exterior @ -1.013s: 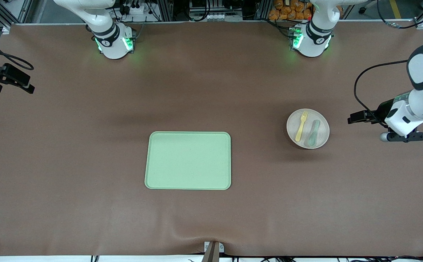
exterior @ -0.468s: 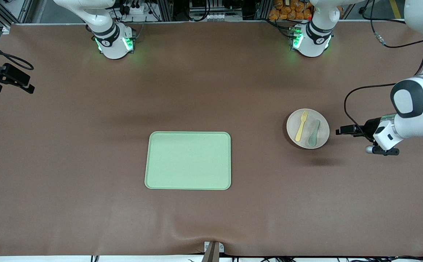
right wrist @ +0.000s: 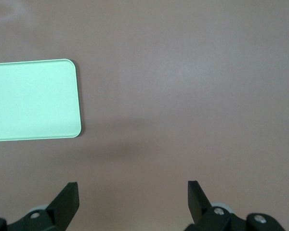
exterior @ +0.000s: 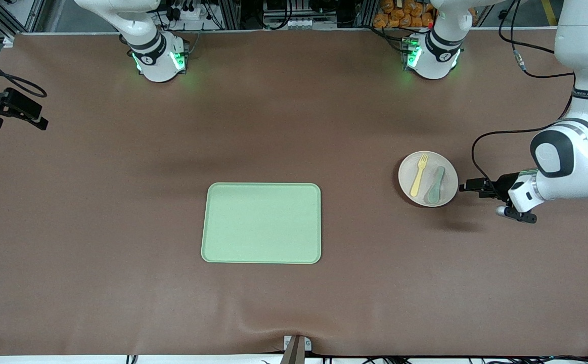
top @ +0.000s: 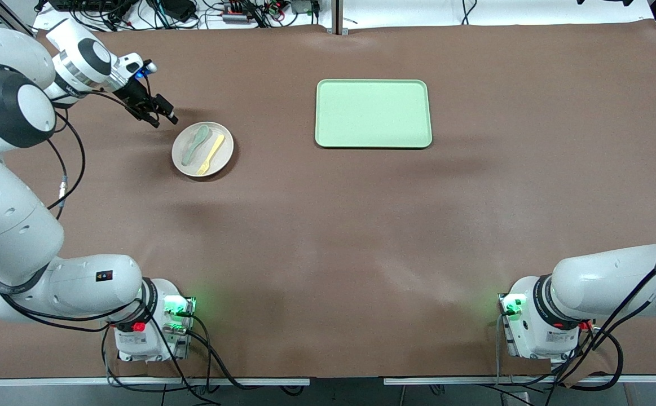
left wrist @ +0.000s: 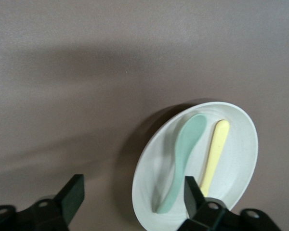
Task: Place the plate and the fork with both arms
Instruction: 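Grip the plate rim with the left gripper and lift slightly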
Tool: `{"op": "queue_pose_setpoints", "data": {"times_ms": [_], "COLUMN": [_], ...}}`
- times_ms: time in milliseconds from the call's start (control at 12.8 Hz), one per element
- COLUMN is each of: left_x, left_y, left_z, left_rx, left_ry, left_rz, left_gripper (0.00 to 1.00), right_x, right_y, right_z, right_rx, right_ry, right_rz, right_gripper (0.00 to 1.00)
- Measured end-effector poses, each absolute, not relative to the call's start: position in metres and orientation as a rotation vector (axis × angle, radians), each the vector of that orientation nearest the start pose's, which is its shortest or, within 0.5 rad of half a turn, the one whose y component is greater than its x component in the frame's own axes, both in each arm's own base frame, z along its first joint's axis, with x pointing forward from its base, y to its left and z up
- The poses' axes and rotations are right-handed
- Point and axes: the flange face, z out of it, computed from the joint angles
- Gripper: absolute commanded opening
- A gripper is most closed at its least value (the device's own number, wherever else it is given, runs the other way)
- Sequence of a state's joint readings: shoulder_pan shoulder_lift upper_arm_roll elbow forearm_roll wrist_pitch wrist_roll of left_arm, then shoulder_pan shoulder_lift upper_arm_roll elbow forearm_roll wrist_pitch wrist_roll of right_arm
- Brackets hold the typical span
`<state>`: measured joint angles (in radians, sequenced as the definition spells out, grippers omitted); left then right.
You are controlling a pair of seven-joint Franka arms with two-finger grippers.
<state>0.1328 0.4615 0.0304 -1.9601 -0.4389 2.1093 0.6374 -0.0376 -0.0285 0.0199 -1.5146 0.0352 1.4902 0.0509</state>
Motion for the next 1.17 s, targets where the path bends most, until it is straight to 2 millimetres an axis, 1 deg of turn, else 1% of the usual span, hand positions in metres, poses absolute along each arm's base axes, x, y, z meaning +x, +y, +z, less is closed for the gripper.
{"op": "queue_pose_setpoints", "data": {"times_ms": [78,156,390,545,623,701,779,1169], "left_x": [0.577,0.575,0.569,0.565,0.563,0.563,0.563,0.562], "left_y": [0.074,0.072,0.063,0.061,0.061,0.061,0.061,0.048], "left_z": [0.213,0.208,0.196,0.187,0.183,0.181,0.180,0.176], "left_rx": [-3.530,-3.536,-3.541,-3.532,-3.531,-3.530,-3.529,-3.530], "left_ry": [0.370,0.385,0.448,0.493,0.504,0.507,0.519,0.588], "left_rz": [0.260,0.246,0.237,0.232,0.234,0.236,0.236,0.246], "left_gripper": [0.70,0.65,0.59,0.47,0.40,0.34,0.33,0.15], "right_x": [0.538,0.538,0.538,0.538,0.538,0.538,0.538,0.538], "right_y": [-0.005,-0.005,-0.005,-0.005,-0.005,-0.005,-0.005,-0.005], "right_z": [0.659,0.659,0.659,0.659,0.659,0.659,0.659,0.659], "right_rx": [-3.105,-3.105,-3.105,-3.105,-3.105,-3.105,-3.105,-3.105], "right_ry": [0.102,0.102,0.102,0.102,0.102,0.102,0.102,0.102], "right_rz": [-0.005,-0.005,-0.005,-0.005,-0.005,-0.005,-0.005,-0.005], "right_gripper": [1.00,1.00,1.00,1.00,1.00,1.00,1.00,1.00]}}
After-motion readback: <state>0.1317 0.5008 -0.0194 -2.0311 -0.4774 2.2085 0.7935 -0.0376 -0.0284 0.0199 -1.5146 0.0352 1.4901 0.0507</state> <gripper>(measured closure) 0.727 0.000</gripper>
